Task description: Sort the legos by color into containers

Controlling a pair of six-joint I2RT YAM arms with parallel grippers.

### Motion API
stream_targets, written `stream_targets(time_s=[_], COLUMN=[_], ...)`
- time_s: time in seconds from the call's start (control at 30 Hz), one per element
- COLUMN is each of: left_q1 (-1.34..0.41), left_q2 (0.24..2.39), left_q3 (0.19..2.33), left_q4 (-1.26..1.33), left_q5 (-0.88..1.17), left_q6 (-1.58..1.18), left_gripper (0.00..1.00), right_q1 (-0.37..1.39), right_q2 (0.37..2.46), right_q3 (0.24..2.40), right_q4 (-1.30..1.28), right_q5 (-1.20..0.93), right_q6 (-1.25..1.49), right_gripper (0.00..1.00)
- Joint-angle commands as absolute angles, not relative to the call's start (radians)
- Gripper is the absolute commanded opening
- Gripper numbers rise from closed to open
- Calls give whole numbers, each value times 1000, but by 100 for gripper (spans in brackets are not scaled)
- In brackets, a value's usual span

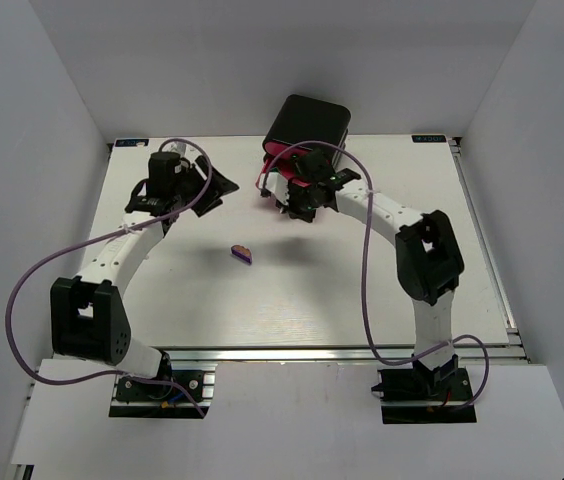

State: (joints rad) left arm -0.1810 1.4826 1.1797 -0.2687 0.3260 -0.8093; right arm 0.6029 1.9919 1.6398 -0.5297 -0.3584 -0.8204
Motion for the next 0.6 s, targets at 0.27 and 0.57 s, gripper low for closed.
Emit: stream_targets(time_s=[0.27, 0.57], left_q1=[-149, -140], left_q2=[1382, 1361], left_q3=[1075, 1043], left_q4=[-250, -233], left_q5=[295, 299], left_q6=[-808, -819], left_gripper=[78, 83], right_q1=[607, 600], right_q2=[2160, 2177], right_q3=[1833, 1835], right_q4=[-295, -195], right_q5=[176, 218], right_q6=[-695, -710], right_gripper=[0, 0])
